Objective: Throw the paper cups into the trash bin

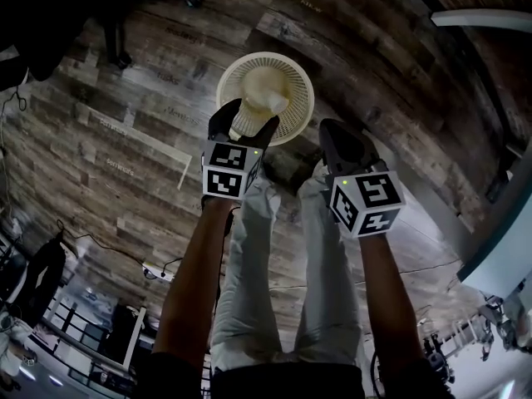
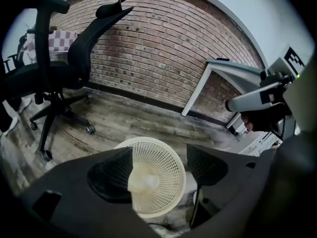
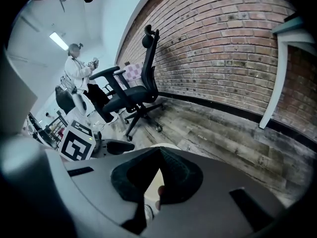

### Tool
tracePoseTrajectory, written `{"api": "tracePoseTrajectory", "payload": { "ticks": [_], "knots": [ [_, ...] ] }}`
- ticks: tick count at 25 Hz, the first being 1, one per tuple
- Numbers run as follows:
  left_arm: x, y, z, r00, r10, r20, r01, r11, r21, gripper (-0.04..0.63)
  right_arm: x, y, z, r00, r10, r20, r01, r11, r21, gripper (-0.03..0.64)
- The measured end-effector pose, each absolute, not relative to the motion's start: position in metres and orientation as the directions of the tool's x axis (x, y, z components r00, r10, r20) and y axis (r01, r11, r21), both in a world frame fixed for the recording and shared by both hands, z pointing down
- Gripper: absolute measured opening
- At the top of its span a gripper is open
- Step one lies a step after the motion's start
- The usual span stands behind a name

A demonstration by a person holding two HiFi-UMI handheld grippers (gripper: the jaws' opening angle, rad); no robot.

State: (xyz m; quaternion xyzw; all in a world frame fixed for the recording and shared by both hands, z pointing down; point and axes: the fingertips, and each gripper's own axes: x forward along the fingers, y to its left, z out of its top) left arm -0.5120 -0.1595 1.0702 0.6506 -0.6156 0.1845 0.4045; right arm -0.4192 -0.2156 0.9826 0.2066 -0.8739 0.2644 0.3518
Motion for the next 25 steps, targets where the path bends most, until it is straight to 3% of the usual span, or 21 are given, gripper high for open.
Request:
{"api": "tracePoseTrajectory", "payload": {
  "ticks": [3, 15, 25],
  "knots": [
    [-0.512, -0.153, 1.053, 0.182, -0.657, 0.731, -0.95, 0.076, 0.304, 0.334, -0.421, -0.214, 0.97, -0.668, -0.172, 0.724, -0.543, 0.778, -0.316, -0.005],
    [-0.518, -0.143, 0.946, 0.141, -0.725, 0.674, -0.951, 0.091, 0.297, 0.09, -0.433, -0.212, 0.885, -0.699, -0.185, 0.691, -0.516, 0.8, -0.307, -0.003],
    [-0.526, -0.13, 0.84, 0.099, -0.772, 0.627, -0.966, 0.075, 0.246, 0.023, -0.44, -0.207, 0.792, -0.722, -0.195, 0.664, -0.465, 0.848, -0.256, -0.005]
  ]
}}
